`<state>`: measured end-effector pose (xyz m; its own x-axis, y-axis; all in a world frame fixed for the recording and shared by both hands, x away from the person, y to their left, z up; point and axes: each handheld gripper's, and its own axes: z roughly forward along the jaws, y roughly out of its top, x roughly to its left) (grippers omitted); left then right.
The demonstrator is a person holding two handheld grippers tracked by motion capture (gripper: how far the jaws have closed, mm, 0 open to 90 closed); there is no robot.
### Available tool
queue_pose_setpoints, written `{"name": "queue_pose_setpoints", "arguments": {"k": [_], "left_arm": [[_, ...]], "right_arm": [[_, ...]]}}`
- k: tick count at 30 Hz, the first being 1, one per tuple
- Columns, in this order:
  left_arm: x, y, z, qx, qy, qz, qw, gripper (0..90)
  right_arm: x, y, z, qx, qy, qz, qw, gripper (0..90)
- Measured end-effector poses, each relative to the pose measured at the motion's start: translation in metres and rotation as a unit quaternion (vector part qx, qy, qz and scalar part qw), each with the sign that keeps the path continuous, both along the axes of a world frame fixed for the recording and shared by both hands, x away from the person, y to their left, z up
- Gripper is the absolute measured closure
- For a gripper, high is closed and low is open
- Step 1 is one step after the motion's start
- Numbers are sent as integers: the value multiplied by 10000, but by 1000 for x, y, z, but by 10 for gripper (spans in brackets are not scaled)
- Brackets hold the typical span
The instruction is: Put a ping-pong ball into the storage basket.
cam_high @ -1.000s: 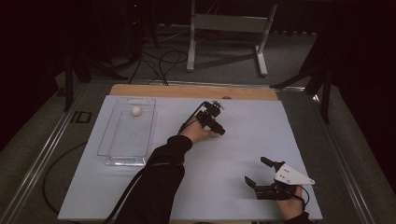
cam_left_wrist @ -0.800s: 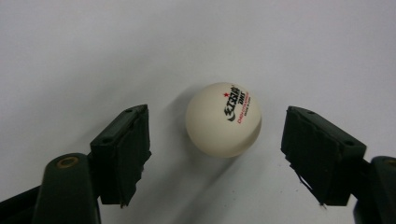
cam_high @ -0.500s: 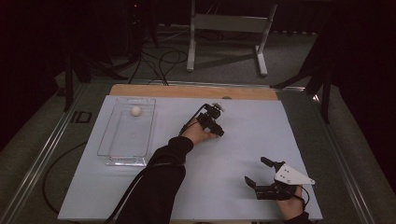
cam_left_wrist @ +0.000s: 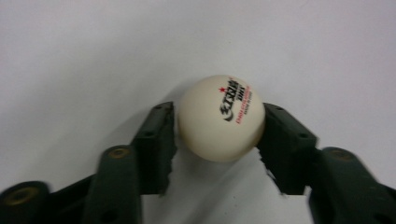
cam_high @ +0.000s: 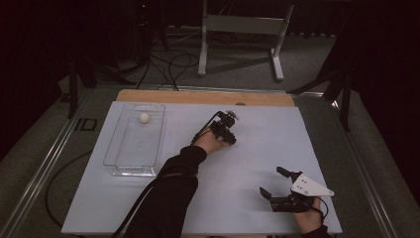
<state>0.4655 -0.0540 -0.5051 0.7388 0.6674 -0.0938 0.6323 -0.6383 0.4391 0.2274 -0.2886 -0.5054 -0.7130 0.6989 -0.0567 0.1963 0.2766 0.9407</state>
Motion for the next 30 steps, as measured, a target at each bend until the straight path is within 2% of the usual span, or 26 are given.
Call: {"name": "queue_pose_setpoints", "arguments": {"k": [12, 30], "left_arm": [[-5, 0, 9, 46, 41, -152, 9999, 520], [-18, 7, 30, 172, 78, -552, 9983, 522]], "right_arm": [[0, 0, 1, 1, -24, -12, 10000, 84], [0, 0, 0, -16, -20, -29, 10000, 84]]}}
